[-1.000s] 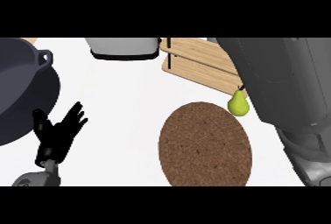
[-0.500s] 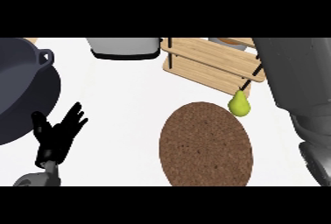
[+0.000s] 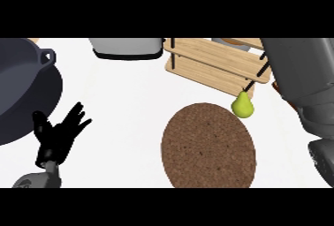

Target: Pick the lemon from the placemat and place it in the tiered shelf

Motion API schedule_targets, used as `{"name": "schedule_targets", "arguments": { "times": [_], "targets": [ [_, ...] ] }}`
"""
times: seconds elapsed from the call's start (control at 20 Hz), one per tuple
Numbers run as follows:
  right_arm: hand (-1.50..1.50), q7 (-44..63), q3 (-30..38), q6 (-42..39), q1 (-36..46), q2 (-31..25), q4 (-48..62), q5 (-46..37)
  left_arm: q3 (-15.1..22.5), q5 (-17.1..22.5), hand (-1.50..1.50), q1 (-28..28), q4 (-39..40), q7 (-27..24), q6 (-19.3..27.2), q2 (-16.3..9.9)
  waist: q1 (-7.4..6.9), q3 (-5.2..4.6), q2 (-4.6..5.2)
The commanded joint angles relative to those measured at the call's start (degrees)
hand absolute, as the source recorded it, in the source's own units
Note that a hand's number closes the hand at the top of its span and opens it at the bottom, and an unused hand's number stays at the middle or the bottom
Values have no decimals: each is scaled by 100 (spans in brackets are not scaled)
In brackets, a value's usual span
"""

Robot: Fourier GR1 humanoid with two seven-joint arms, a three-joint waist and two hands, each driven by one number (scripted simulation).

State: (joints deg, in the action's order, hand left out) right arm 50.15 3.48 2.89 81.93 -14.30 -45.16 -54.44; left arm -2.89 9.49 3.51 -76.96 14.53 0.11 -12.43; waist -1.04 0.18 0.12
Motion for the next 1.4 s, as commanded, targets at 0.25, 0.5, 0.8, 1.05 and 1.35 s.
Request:
{"name": "schedule_targets", "arguments": {
  "times": [0.25, 0.5, 0.8, 1.05, 1.35],
  "targets": [
    [150, -552, 118, 498, 121, 72, 490, -26, -133, 55, 0, 61, 76, 237, -74, -47, 5, -22, 13],
    [150, -820, 103, 474, -164, 73, 568, -2, -151, -3, 0, -69, 140, 42, -112, -14, 43, -22, 2],
    [-150, -379, 518, 1415, 10, 129, 535, 44, -151, 75, 0, 50, -44, 345, -182, -79, -1, -20, 19],
    [-150, -488, 939, 1747, 38, 2, 247, 432, -8, -150, 0, -80, -196, 316, 116, 146, 21, -18, 2],
    [-150, -718, 1415, 2566, 136, 203, -45, 946, -5, -182, 0, -16, 52, 146, -25, 122, 24, -20, 11]
  ]
}}
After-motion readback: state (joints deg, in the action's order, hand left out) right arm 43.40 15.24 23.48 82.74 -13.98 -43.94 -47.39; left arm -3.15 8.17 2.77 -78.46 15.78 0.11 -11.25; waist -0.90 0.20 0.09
